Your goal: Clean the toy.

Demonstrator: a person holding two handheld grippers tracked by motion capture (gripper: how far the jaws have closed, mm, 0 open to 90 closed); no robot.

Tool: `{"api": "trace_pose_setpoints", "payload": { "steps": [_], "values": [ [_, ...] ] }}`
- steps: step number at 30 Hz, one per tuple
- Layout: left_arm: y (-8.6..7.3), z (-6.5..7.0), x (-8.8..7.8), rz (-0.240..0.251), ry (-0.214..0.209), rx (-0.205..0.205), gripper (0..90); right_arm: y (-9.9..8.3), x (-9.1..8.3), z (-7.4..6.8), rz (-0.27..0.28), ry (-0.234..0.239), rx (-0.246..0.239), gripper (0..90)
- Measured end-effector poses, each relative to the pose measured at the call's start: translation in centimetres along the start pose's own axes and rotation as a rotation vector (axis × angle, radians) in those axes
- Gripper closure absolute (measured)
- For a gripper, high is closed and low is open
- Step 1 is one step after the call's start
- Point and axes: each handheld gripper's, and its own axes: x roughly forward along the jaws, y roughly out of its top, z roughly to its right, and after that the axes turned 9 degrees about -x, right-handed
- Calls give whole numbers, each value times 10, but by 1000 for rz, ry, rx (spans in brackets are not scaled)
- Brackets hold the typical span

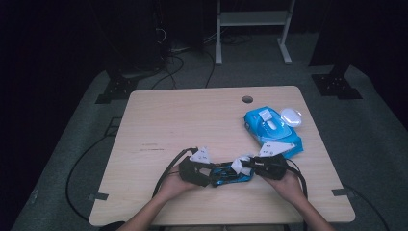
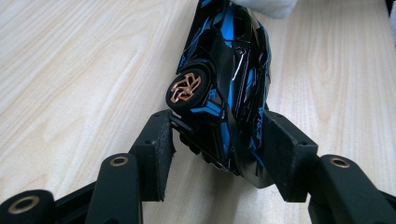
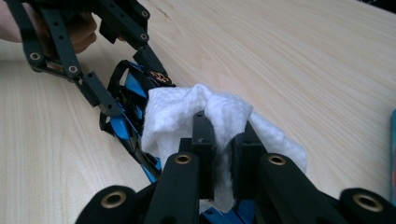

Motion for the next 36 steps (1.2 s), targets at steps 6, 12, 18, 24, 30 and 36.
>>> {"api": "trace_pose_setpoints", "payload": {
  "steps": [6, 12, 18, 24, 30, 36],
  "values": [
    [0, -2, -1, 15, -38, -22, 427, -3, -6, -5, 6, 16, -23, 820],
    [4, -5, 10, -21, -2, -54, 309, -9, 6, -14, -92, 44, -75, 822],
    [4, -5, 4, 13, 19, -16, 447, -9, 4, -11, -63, 64, -49, 819],
    [0, 11, 0, 17, 85, 91, 459, -18, 3, -19, -113, 121, -99, 818],
    [-3, 11, -3, 19, 79, 94, 461, -38, 5, -21, -180, 133, -85, 819],
    [-2, 14, -4, 44, 33, 100, 485, -40, 9, -20, -195, 130, -76, 818]
  ]
}}
